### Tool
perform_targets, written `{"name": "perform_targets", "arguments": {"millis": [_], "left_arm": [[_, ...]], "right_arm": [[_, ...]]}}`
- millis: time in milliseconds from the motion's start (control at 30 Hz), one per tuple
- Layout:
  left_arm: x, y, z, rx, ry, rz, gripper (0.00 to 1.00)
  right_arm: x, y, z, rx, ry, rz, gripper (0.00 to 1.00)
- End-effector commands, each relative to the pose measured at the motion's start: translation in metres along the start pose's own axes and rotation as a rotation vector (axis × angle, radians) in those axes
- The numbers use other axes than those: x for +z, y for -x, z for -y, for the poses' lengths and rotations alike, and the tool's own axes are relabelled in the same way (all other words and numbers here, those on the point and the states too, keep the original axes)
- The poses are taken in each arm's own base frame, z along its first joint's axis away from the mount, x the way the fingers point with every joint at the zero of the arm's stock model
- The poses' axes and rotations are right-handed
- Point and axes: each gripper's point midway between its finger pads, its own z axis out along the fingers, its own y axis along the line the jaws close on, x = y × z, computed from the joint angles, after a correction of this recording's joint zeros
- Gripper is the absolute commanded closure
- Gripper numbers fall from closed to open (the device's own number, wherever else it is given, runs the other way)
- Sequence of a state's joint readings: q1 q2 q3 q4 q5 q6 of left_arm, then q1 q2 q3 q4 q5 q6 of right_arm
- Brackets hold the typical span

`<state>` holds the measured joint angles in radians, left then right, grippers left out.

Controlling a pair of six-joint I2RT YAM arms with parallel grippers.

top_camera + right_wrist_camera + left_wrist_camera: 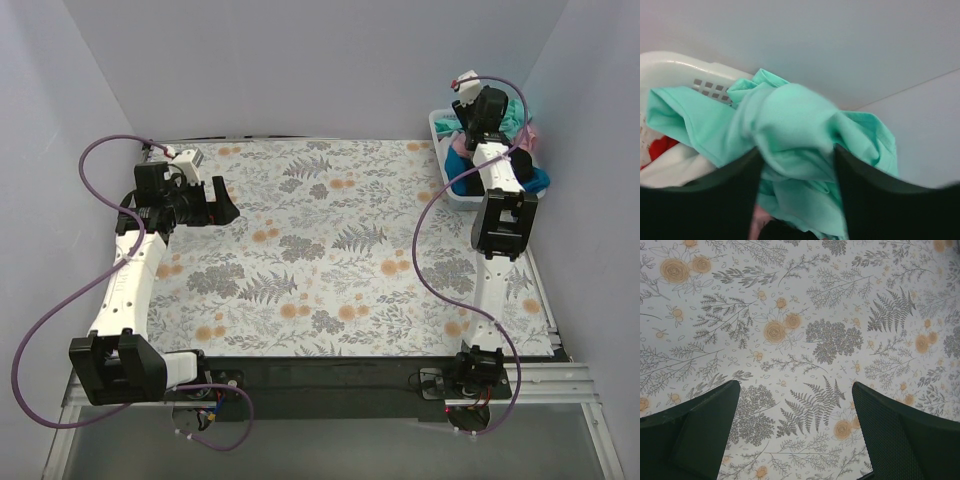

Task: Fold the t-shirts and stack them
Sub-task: Grab the tshirt from the pile

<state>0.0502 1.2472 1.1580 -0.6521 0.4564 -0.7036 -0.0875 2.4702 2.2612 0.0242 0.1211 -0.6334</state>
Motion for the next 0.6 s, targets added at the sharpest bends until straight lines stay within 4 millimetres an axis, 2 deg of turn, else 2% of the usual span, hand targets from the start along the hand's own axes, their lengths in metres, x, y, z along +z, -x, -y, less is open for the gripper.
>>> {"name": "perform_targets", "arguments": {"millis": [0,33,67,100,133,167,233,267,333,367,433,467,533,567], "left_arm": [[-0.009,0.013,-0.001,0.030,0.027,0.026,0.05],[-0.009,0.013,0.000,0.026,0.025,0.027,0.05],[-0.010,0.014,0.000,0.025,0.024,0.029,0.05],[-0.010,0.014,0.001,0.026,0.019,0.030,0.05],[-0.011,0.015,0.001,0.024,0.020,0.033,0.05],[-0.011,0.017,0.001,0.024,0.024,0.040,0.05],[-0.012,0.020,0.001,0.021,0.031,0.048,0.05],[-0.012,0.022,-0.003,0.009,0.051,0.057,0.05],[-0.012,0.025,-0.006,-0.008,0.075,0.069,0.05],[-0.013,0.028,-0.010,-0.023,0.101,0.080,0.05],[-0.011,0.030,-0.012,-0.043,0.114,0.080,0.05],[-0.011,0.031,-0.011,-0.047,0.111,0.078,0.05],[-0.006,0.030,-0.008,-0.066,0.084,0.059,0.05],[-0.005,0.030,-0.007,-0.078,0.080,0.050,0.05]], "right_arm": [[-0.003,0.047,0.047,0.000,-0.150,0.145,0.44],[-0.004,0.048,0.047,0.001,-0.147,0.147,0.55],[-0.009,0.058,0.051,0.002,-0.145,0.166,0.72],[-0.012,0.059,0.051,0.006,-0.139,0.167,0.81],[-0.015,0.064,0.051,0.012,-0.130,0.179,0.86],[-0.027,0.080,0.062,0.020,-0.140,0.205,0.98],[-0.039,0.094,0.061,0.043,-0.116,0.229,0.99],[-0.058,0.118,0.074,0.054,-0.124,0.270,0.99],[-0.077,0.139,0.071,0.071,-0.084,0.299,0.99],[-0.101,0.165,0.080,0.086,-0.072,0.353,0.99],[-0.126,0.194,0.072,0.087,-0.013,0.406,0.99],[-0.152,0.217,0.075,0.076,0.006,0.459,0.99],[-0.181,0.245,0.071,0.060,0.029,0.517,0.99],[-0.209,0.270,0.068,0.052,0.048,0.573,0.99]]}}
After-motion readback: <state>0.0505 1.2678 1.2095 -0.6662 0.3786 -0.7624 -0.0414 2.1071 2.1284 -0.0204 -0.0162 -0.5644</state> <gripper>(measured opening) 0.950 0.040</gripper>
